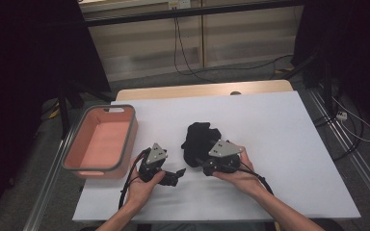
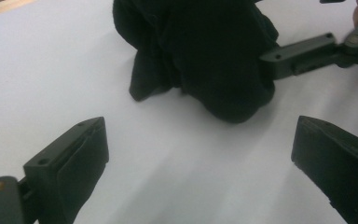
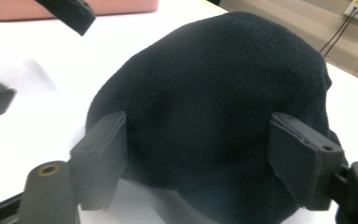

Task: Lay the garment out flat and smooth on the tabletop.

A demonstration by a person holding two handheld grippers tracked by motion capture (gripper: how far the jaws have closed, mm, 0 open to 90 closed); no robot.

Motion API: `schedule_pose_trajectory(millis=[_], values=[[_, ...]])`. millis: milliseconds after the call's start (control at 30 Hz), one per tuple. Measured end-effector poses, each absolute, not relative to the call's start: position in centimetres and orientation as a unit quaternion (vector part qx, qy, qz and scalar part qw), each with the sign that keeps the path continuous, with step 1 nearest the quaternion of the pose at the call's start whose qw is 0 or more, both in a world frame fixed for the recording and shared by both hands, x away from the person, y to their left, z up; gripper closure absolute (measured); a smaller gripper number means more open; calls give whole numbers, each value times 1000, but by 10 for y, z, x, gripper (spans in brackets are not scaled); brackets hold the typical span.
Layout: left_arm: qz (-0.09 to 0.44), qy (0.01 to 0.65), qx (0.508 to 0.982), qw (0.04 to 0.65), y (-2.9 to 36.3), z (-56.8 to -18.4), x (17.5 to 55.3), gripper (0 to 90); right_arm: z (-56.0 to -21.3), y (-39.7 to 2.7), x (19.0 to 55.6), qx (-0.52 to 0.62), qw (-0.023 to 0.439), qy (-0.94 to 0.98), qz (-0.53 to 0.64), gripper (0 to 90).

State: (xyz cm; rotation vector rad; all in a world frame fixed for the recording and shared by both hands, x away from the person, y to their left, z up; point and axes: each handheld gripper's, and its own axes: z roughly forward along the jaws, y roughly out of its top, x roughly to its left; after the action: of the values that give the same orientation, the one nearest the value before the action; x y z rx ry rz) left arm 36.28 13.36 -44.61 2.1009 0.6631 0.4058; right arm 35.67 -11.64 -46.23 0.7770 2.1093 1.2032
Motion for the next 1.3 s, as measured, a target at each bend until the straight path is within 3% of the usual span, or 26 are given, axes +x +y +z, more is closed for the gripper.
schedule_pose_trajectory(millis=[67, 200, 300, 400, 567, 767, 1000, 1067, 1133, 1200, 1300], values=[[160, 264, 846, 434, 132, -447, 363, 45, -463, -116, 358, 283, 295, 795, 448, 343], [154, 265, 851, 427, 130, -449, 363, 45, -459, -119, 360, 284, 291, 794, 451, 635], [156, 270, 846, 432, 128, -449, 363, 47, -453, -124, 358, 285, 282, 792, 461, 757], [173, 270, 844, 429, 126, -449, 363, 54, -445, -127, 356, 287, 273, 787, 473, 778], [141, 278, 835, 453, 127, -445, 367, 67, -432, -128, 351, 292, 257, 775, 497, 784], [139, 250, 846, 451, 120, -441, 363, 197, -413, -127, 343, 289, 237, 761, 530, 785], [144, 235, 846, 456, 108, -436, 356, 227, -399, -121, 333, 272, 227, 756, 550, 784], [133, 232, 842, 468, 110, -429, 356, 351, -398, -119, 331, 270, 226, 755, 553, 782], [131, 231, 838, 477, 111, -421, 352, 584, -395, -119, 330, 271, 228, 750, 558, 781], [126, 225, 836, 484, 112, -415, 349, 702, -390, -121, 329, 273, 231, 745, 563, 779], [100, 240, 825, 501, 117, -405, 346, 742, -386, -125, 330, 278, 229, 740, 568, 772]])
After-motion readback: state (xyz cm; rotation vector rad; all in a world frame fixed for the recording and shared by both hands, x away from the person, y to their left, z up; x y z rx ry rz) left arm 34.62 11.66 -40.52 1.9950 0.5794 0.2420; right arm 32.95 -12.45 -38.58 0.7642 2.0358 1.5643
